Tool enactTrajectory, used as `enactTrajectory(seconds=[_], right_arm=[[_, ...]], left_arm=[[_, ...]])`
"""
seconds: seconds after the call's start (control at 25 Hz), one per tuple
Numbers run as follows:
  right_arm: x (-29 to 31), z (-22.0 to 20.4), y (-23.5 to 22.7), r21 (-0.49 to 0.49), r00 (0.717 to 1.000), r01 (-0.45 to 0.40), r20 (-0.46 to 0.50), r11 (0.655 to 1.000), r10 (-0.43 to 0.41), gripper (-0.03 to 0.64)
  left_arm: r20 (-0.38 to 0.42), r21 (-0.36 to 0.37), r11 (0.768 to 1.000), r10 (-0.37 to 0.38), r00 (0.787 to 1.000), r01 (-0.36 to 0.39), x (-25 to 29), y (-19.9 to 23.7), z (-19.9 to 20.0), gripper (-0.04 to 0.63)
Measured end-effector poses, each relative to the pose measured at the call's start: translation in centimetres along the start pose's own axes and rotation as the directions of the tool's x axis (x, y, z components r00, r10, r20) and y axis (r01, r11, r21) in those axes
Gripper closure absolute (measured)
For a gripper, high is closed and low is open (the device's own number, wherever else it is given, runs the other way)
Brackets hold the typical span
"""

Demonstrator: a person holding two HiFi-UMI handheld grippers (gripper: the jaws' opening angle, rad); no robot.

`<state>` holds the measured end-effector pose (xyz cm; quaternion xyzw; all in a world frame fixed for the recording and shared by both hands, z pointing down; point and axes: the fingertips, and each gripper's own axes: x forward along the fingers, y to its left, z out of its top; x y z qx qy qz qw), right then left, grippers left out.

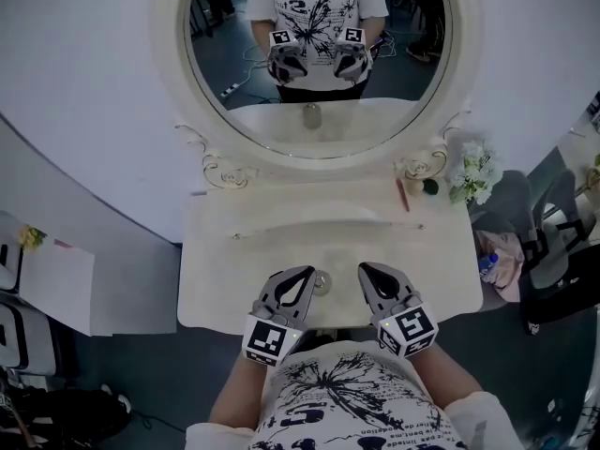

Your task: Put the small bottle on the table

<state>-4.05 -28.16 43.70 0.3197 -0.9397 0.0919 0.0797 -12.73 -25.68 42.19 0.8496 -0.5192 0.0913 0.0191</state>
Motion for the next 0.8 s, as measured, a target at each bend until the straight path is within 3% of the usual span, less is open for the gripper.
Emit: enactTrajectory(seconds=[0.32, 0.8], right_arm=[[-0.6, 0.3, 0.5, -0.030, 1.000, -0.014, -0.013, 0.999, 0.014, 0.600], [-1.7, 1.3, 0.1, -0.045, 1.000, 0.015, -0.004, 0.999, -0.015, 0.600]], left_arm=[[-0.010, 0.005, 0.996, 0.094, 0.996, -0.094, -1.0, 0.1, 0.7, 0.575], [-0.014, -0.011, 0.995, 0.099, 0.995, -0.099, -1.6, -0.4, 1.3, 0.575]])
